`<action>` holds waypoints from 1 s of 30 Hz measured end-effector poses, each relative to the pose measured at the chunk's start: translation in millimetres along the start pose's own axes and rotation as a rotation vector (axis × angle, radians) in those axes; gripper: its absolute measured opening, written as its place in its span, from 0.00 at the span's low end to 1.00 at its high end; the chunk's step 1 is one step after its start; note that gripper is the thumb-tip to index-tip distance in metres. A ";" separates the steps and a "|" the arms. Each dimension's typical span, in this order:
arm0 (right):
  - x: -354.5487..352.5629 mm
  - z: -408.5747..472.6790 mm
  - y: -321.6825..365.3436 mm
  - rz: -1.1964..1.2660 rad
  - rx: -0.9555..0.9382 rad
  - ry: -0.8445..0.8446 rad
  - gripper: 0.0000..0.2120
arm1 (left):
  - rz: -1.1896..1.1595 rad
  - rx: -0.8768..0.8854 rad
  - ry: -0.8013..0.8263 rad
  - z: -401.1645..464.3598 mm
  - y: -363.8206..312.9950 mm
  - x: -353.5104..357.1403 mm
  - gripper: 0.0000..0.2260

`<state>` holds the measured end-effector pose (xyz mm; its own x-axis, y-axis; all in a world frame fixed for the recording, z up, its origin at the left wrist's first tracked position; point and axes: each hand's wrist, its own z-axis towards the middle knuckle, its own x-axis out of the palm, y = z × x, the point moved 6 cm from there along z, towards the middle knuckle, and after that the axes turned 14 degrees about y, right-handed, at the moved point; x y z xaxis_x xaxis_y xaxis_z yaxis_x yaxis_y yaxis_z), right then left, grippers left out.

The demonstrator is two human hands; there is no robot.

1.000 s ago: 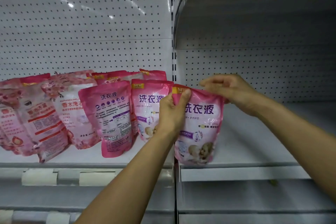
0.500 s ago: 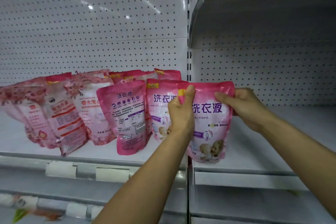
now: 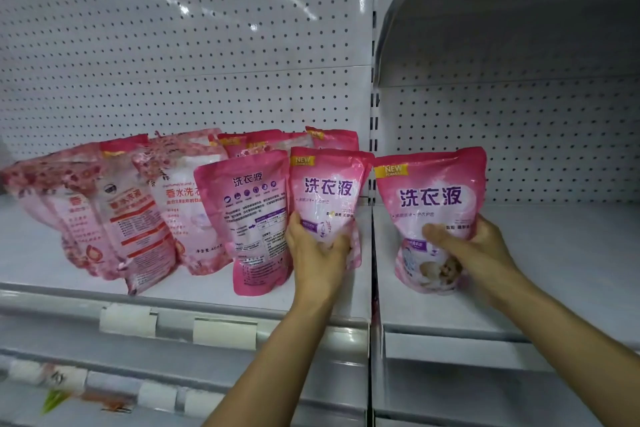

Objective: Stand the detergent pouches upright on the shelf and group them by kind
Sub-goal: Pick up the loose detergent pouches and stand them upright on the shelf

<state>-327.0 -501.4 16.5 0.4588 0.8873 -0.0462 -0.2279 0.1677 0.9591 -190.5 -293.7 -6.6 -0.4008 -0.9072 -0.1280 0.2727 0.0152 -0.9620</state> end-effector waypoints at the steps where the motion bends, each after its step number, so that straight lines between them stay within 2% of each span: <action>1: 1.3 -1.5 -3.1 0.003 0.006 0.013 0.20 | -0.019 -0.018 -0.011 7.2 8.0 1.1 0.43; 3: 0.2 -2.1 -4.3 0.009 -0.013 0.011 0.20 | 0.013 -0.048 -0.051 19.9 21.8 1.8 0.42; 5: -1.0 -2.0 -2.2 0.001 -0.034 0.004 0.16 | 0.094 -0.048 -0.078 19.0 13.5 -0.1 0.47; 8: -1.1 -1.6 -2.3 -0.004 -0.041 0.006 0.16 | 0.173 -0.078 -0.075 10.6 -0.4 0.0 0.53; 12: -2.8 0.0 -3.4 0.020 -0.040 0.001 0.12 | 0.176 -0.099 -0.031 18.4 8.9 -1.8 0.40; 14: -2.8 0.0 -3.1 0.029 -0.041 0.008 0.13 | 0.072 -0.101 -0.006 22.4 9.1 -2.5 0.34; 16: -1.1 -1.2 -2.8 0.030 -0.046 0.047 0.17 | -0.086 -0.098 0.090 19.3 5.1 2.2 0.25; 19: 3.0 -5.6 -4.1 0.034 -0.042 0.133 0.23 | -0.171 -0.109 0.208 14.7 9.0 8.0 0.31; 23: 3.3 -8.3 -12.4 -0.004 -0.077 0.076 0.23 | -0.238 -0.075 0.154 6.5 4.7 15.3 0.22; 26: 3.7 -7.5 -13.5 -0.038 -0.122 -0.007 0.24 | -0.289 -0.007 0.112 5.0 3.6 19.2 0.28; 28: 6.1 -8.1 -13.3 -0.057 -0.154 -0.047 0.26 | -0.180 0.042 0.090 0.9 -1.7 16.9 0.38; 30: 8.1 -8.8 -15.4 -0.045 -0.178 -0.096 0.28 | -0.091 0.098 0.125 -4.8 -9.2 18.9 0.44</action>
<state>-327.3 -493.0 -1.1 0.5499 0.8336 -0.0523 -0.3498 0.2867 0.8919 -204.8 -308.9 -1.3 -0.5317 -0.8435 -0.0764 0.3122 -0.1113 -0.9435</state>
